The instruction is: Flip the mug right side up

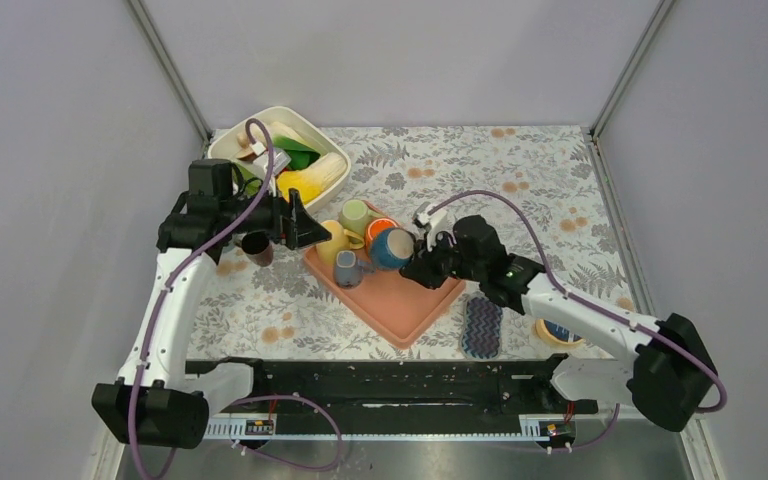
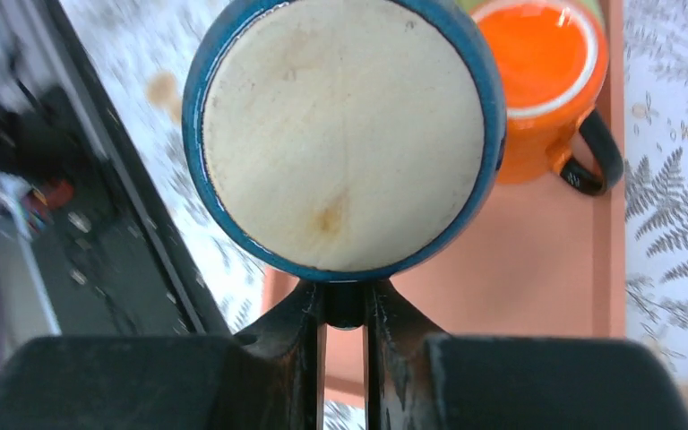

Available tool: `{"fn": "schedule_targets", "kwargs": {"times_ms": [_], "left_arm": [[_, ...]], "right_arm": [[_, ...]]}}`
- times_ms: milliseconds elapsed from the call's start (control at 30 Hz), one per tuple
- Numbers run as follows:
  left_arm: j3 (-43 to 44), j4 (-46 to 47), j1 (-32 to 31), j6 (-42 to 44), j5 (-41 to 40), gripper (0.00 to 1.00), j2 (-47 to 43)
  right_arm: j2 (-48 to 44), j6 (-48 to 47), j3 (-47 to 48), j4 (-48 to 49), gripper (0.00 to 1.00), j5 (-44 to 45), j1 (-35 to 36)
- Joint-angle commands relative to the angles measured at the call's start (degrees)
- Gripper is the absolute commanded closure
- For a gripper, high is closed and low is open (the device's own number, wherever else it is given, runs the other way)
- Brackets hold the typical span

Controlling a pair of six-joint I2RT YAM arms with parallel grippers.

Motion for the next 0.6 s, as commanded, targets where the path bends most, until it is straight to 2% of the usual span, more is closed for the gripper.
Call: {"fn": "schedule_targets", "kwargs": {"times_ms": [0,167,300,567], "left_arm": [[0.3,11.8,-4.4,-15.2,13.2,0.15,1.2],[-0.2,18.8,-9.0,-23.8,12.7,0.15,3.0],[0.6,25.6,-11.3,-29.6,14.3,0.25,3.8],[1.4,36.6,-13.6,-35.8,12.9,0.30,2.5]], "right_arm": [[-7.3,19.6,-2.3,25.5,1.00,3.0,0.0],[-9.3,26.3,-1.9,33.9,1.00,4.1,0.0],[-9.1,29.4,-1.3,36.4,1.00,5.0,0.0],[-7.3,33.1,-0.3,40.9,1.00,1.9,0.1]]}}
